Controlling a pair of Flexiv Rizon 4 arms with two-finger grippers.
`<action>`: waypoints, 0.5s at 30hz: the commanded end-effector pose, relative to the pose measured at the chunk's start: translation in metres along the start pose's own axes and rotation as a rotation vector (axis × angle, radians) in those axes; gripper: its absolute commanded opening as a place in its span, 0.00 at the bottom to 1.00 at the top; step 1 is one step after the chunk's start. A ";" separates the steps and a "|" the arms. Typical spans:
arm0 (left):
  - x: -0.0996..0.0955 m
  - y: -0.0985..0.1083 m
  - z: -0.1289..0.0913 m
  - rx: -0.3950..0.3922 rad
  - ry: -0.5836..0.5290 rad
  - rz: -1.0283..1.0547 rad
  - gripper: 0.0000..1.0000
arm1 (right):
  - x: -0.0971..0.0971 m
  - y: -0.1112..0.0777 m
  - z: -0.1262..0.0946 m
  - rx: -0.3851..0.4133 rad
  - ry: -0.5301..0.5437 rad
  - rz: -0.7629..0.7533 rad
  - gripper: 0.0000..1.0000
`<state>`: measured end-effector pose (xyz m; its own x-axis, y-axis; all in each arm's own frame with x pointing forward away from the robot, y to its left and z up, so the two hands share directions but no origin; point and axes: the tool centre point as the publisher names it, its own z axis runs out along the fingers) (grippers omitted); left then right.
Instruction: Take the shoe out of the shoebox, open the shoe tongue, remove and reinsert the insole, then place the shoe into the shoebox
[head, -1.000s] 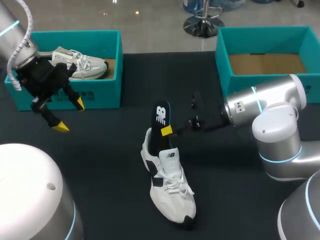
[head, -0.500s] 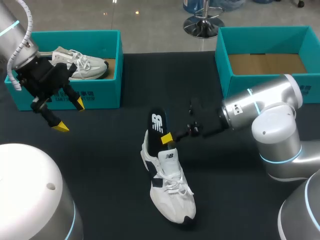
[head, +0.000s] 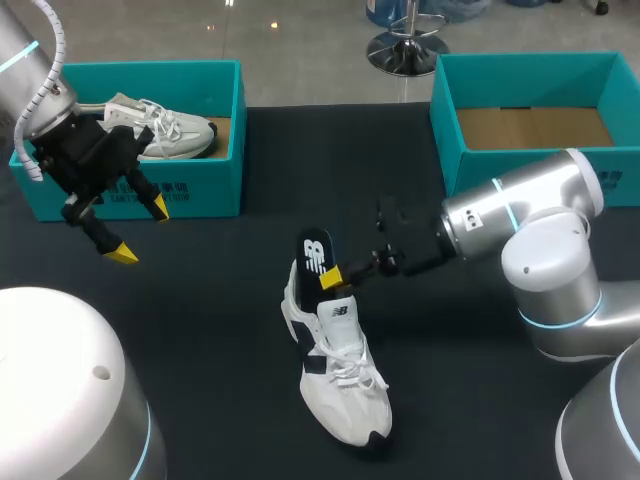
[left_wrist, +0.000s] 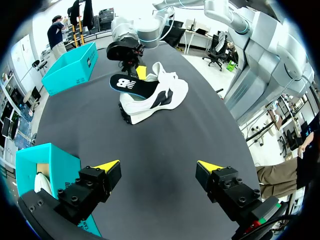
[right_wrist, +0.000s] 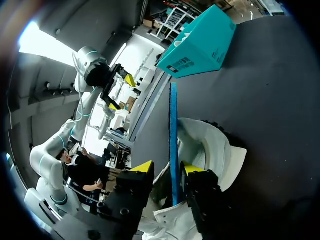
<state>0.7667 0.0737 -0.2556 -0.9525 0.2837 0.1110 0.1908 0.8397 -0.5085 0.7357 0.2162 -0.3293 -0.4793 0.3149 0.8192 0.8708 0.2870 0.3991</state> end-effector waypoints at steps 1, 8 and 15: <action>0.001 0.000 0.000 -0.003 0.000 0.000 1.00 | 0.000 0.012 -0.006 0.025 -0.013 -0.006 0.47; 0.001 0.000 0.000 -0.003 0.000 0.000 1.00 | -0.003 0.017 -0.009 0.032 -0.026 -0.012 0.00; 0.001 0.000 0.000 -0.003 0.000 0.000 1.00 | 0.000 0.002 -0.001 0.035 -0.013 0.006 0.00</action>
<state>0.7667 0.0738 -0.2556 -0.9525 0.2837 0.1111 0.1908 0.8397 -0.5085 0.7433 0.2120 -0.3240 -0.4759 0.3267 0.8166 0.8678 0.3254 0.3756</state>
